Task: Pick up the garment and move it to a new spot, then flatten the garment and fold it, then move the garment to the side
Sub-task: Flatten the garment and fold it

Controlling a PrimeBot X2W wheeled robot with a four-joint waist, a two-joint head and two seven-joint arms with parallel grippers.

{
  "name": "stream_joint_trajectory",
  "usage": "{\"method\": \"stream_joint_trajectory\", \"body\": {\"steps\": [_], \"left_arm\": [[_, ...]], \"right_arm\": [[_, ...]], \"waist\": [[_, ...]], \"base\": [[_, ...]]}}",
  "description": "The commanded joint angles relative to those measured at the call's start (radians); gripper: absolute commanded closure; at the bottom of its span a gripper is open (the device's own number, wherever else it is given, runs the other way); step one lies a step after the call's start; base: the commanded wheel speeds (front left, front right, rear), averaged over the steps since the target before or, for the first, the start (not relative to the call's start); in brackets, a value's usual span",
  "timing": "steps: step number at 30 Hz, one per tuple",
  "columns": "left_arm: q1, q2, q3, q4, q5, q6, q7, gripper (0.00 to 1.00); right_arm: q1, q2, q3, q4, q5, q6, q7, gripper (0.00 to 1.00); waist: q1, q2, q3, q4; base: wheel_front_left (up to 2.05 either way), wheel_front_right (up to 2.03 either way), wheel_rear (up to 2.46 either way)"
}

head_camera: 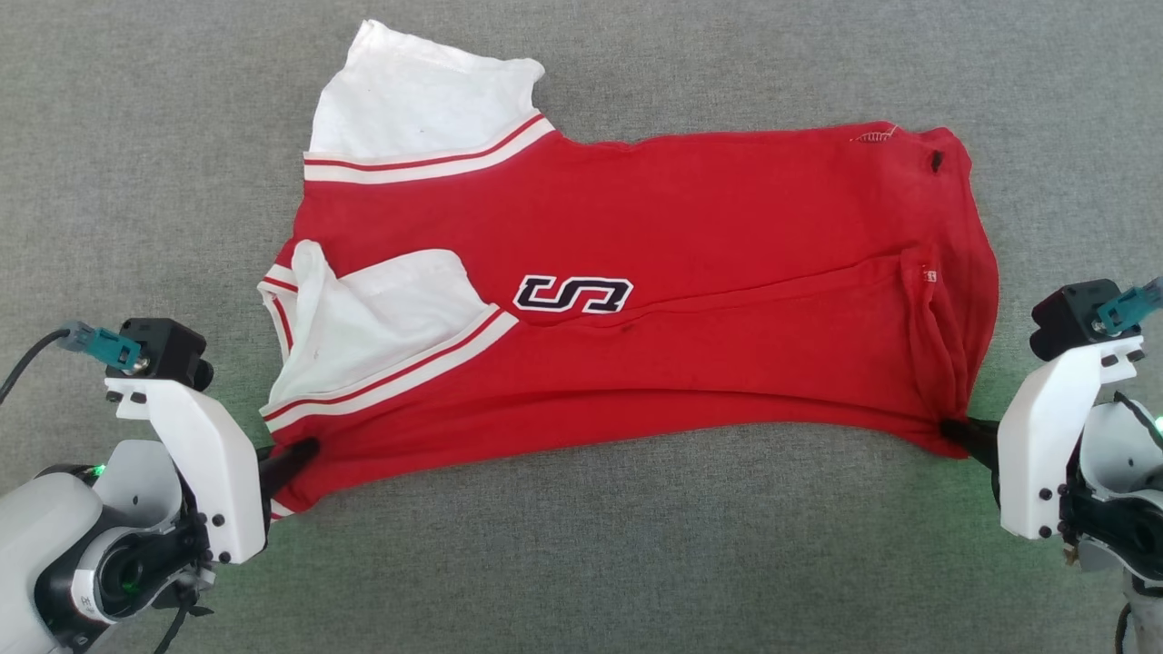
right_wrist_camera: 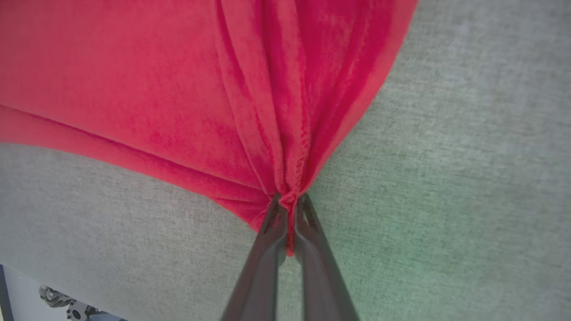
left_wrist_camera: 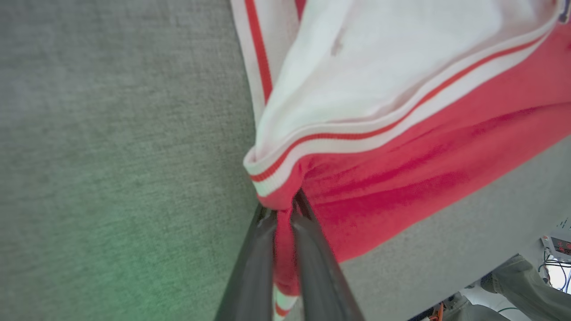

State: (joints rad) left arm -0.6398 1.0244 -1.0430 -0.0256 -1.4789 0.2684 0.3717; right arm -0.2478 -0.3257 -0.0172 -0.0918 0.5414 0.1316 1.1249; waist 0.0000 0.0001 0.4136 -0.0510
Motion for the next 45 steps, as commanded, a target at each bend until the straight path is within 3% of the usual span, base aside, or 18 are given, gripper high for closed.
{"method": "stream_joint_trajectory", "body": {"steps": [1, 2, 3, 11, 14, 19, 25, 35, 45], "left_arm": [[0.054, -0.027, -0.033, 0.035, -0.001, 0.000, 0.003, 0.57], [0.053, -0.029, -0.035, 0.047, 0.005, -0.002, 0.000, 0.26], [0.049, -0.029, -0.035, 0.056, 0.012, -0.004, -0.002, 0.00], [-0.045, 0.057, 0.025, -0.014, 0.038, 0.000, 0.006, 0.00], [-0.084, 0.096, 0.040, -0.045, 0.058, 0.012, 0.028, 0.00], [-0.173, 0.119, 0.065, -0.042, 0.107, -0.008, 0.065, 0.00], [-0.286, 0.099, 0.080, 0.029, 0.186, -0.076, 0.086, 0.00], [-0.487, 0.025, 0.073, 0.297, 0.321, -0.216, 0.138, 0.00], [-0.593, -0.040, 0.061, 0.567, 0.369, -0.270, 0.179, 0.00]], "right_arm": [[0.029, 0.012, 0.010, 0.021, -0.009, -0.002, -0.008, 0.53], [0.028, 0.014, 0.014, 0.024, -0.010, -0.002, -0.017, 0.00], [0.027, 0.015, 0.017, 0.025, -0.011, -0.002, -0.025, 0.00], [0.048, 0.021, -0.032, -0.077, -0.016, -0.001, -0.140, 0.00], [0.056, 0.038, -0.049, -0.120, -0.021, -0.002, -0.214, 0.00], [0.048, 0.077, -0.051, -0.182, -0.057, -0.001, -0.380, 0.00], [0.024, 0.145, -0.059, -0.217, -0.122, -0.001, -0.592, 0.00], [-0.010, 0.239, 0.011, -0.207, -0.232, -0.001, -0.929, 0.00], [-0.017, 0.271, 0.064, -0.180, -0.229, -0.001, -0.989, 0.00]], "waist": [[0.0000, -0.0001, 0.001, 0.000], [0.0000, -0.0001, 0.001, 0.000], [0.0000, -0.0001, -0.001, -0.001], [0.0000, -0.0001, -0.039, -0.015], [0.0000, -0.0001, -0.049, -0.035], [0.0000, -0.0001, -0.051, -0.086], [0.0000, -0.0001, -0.036, -0.151], [0.0000, -0.0001, 0.028, -0.283], [0.0000, -0.0001, 0.105, -0.347]], "base": [[0.00, 0.00, 0.00], [0.00, 0.00, 0.00], [0.00, 0.00, 0.00], [0.00, 0.00, 0.00], [0.00, 0.00, 0.00], [0.00, 0.00, 0.00], [0.00, 0.00, 0.00], [0.00, 0.00, 0.00], [0.00, 0.00, 0.00]]}}
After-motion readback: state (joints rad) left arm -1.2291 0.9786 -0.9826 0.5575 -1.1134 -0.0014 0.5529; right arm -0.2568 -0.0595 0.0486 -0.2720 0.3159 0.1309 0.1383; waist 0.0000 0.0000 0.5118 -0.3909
